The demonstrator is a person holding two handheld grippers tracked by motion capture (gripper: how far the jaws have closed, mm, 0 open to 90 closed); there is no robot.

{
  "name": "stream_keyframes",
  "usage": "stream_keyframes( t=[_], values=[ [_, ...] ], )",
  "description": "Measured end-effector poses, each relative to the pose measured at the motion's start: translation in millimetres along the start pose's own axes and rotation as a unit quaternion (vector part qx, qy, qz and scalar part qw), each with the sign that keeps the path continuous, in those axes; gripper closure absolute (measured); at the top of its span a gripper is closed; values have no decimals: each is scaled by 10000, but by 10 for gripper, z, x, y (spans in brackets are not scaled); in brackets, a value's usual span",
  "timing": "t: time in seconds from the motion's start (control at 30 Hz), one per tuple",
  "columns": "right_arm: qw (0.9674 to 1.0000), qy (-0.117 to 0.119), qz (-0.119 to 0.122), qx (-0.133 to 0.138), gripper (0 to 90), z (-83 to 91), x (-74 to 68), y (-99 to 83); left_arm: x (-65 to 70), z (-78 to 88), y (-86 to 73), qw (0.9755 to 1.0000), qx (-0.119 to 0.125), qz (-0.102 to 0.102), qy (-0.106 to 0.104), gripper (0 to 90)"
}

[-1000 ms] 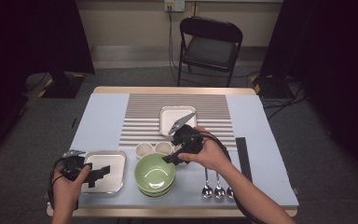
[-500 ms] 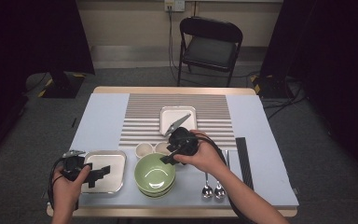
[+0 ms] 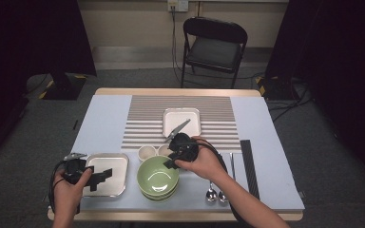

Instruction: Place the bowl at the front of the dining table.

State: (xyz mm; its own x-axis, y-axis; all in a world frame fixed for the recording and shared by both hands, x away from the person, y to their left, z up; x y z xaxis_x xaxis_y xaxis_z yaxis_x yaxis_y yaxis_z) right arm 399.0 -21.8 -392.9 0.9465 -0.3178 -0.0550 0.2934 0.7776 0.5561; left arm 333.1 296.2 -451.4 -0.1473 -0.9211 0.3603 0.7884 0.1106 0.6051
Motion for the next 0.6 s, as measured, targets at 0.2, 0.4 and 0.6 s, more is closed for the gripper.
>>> stream_keyframes(
  t=[0.2,0.4,0.6],
  values=[
    [10000,-23,-42,-50,708,-21,-12,5,8,4,1,10000,1,-18,-7,194],
    [10000,-50,9,-42,781,-21,-51,22,0,9,2,10000,15,7,-4,194],
    [9997,-218,92,-71,813,-27,-72,43,-6,13,-2,10000,17,13,-17,194]
  ],
)
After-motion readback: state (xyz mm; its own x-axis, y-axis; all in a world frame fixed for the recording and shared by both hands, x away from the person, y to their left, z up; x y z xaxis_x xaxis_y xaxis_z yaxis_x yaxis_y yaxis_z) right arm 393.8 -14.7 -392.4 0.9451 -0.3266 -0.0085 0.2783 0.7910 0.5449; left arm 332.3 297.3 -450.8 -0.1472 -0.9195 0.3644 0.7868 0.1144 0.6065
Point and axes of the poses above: each handheld gripper's, and its own axes: z roughly backward along the jaws, y roughly out of its top, x roughly to its right, the point moved 2 cm from there along -z, roughly forward along the jaws, and after that the axes turned 8 degrees about z, right-handed, at the moved point
